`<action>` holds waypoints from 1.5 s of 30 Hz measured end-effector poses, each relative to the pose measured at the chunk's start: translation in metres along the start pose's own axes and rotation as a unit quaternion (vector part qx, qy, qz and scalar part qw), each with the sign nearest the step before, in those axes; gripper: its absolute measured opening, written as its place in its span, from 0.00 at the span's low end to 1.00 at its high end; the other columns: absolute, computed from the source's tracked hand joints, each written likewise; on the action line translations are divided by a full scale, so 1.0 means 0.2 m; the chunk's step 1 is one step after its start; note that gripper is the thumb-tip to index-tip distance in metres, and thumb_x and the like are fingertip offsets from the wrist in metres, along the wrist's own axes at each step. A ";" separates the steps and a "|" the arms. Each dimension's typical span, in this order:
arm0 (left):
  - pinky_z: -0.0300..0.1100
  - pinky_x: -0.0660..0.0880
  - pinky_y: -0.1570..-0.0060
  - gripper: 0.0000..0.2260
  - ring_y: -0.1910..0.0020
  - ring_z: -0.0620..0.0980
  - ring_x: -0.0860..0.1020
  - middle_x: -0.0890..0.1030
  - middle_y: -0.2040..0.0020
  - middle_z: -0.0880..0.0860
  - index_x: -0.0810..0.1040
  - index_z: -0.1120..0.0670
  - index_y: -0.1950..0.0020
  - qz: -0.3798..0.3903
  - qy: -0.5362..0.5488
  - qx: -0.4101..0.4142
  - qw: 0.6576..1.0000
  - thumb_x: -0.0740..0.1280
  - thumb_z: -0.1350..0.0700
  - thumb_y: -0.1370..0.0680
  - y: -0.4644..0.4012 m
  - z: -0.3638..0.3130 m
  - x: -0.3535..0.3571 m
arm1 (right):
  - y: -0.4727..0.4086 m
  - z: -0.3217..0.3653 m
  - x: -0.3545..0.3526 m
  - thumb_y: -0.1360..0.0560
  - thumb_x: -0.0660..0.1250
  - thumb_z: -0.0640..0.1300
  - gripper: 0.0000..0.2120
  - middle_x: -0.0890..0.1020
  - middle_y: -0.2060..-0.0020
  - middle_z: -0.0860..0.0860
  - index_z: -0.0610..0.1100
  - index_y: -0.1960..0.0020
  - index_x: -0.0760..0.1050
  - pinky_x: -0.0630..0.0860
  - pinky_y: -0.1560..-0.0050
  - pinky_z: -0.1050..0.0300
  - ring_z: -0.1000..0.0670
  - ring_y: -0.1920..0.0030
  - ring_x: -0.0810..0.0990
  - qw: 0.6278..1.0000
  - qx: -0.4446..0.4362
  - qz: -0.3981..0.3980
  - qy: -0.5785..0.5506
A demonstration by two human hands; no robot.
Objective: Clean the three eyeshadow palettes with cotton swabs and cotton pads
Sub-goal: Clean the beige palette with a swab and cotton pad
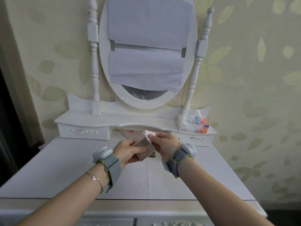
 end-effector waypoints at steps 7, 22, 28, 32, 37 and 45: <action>0.41 0.78 0.55 0.10 0.57 0.51 0.79 0.80 0.57 0.56 0.78 0.58 0.55 -0.006 -0.025 0.026 0.999 0.74 0.67 0.33 -0.01 0.02 -0.04 | 0.03 -0.04 -0.03 0.28 0.67 0.30 0.04 0.79 0.73 0.45 0.33 0.61 0.75 0.78 0.71 0.64 0.53 0.76 0.78 0.998 0.065 0.012 0.008; 0.40 0.74 0.61 0.11 0.64 0.51 0.79 0.81 0.62 0.54 0.77 0.57 0.58 -0.087 0.010 0.059 0.994 0.76 0.64 0.35 -0.02 -0.02 -0.08 | 0.08 -0.14 -0.06 0.25 0.64 0.32 0.10 0.78 0.79 0.46 0.35 0.65 0.72 0.79 0.74 0.61 0.52 0.79 0.78 0.986 0.156 -0.036 -0.044; 0.49 0.77 0.45 0.14 0.54 0.57 0.81 0.83 0.53 0.60 0.79 0.58 0.54 -0.091 0.012 0.057 0.994 0.77 0.65 0.36 -0.02 -0.02 -0.10 | 0.05 -0.05 -0.03 0.27 0.67 0.31 0.06 0.77 0.68 0.41 0.34 0.62 0.73 0.80 0.72 0.61 0.52 0.79 0.78 0.996 0.078 -0.043 0.026; 0.46 0.75 0.48 0.13 0.58 0.54 0.80 0.83 0.55 0.58 0.79 0.58 0.55 -0.097 0.008 0.053 0.994 0.77 0.63 0.36 -0.01 -0.02 -0.11 | 0.07 -0.08 -0.03 0.26 0.66 0.32 0.10 0.77 0.71 0.43 0.36 0.66 0.72 0.79 0.69 0.62 0.52 0.75 0.78 0.989 0.107 -0.035 0.093; 0.47 0.77 0.51 0.12 0.62 0.52 0.81 0.83 0.61 0.55 0.79 0.56 0.58 -0.109 0.016 0.041 0.993 0.78 0.61 0.37 -0.03 -0.03 -0.13 | 0.12 -0.22 -0.02 0.25 0.64 0.32 0.10 0.78 0.76 0.45 0.35 0.65 0.72 0.79 0.70 0.60 0.52 0.76 0.79 0.979 0.183 -0.015 0.091; 0.44 0.78 0.57 0.13 0.56 0.55 0.80 0.81 0.55 0.55 0.76 0.55 0.52 -0.140 -0.053 0.124 0.981 0.76 0.63 0.33 -0.01 -0.13 -0.07 | 0.15 -0.25 0.07 0.22 0.59 0.31 0.07 0.80 0.75 0.39 0.32 0.58 0.72 0.81 0.61 0.50 0.44 0.76 0.81 0.960 0.245 -0.005 -0.135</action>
Point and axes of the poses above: each hand's wrist, its own y-axis away from the middle knuckle, its own x-axis out of the palm, z = x × y, the point moved 6 cm from there along -y, towards the middle knuckle
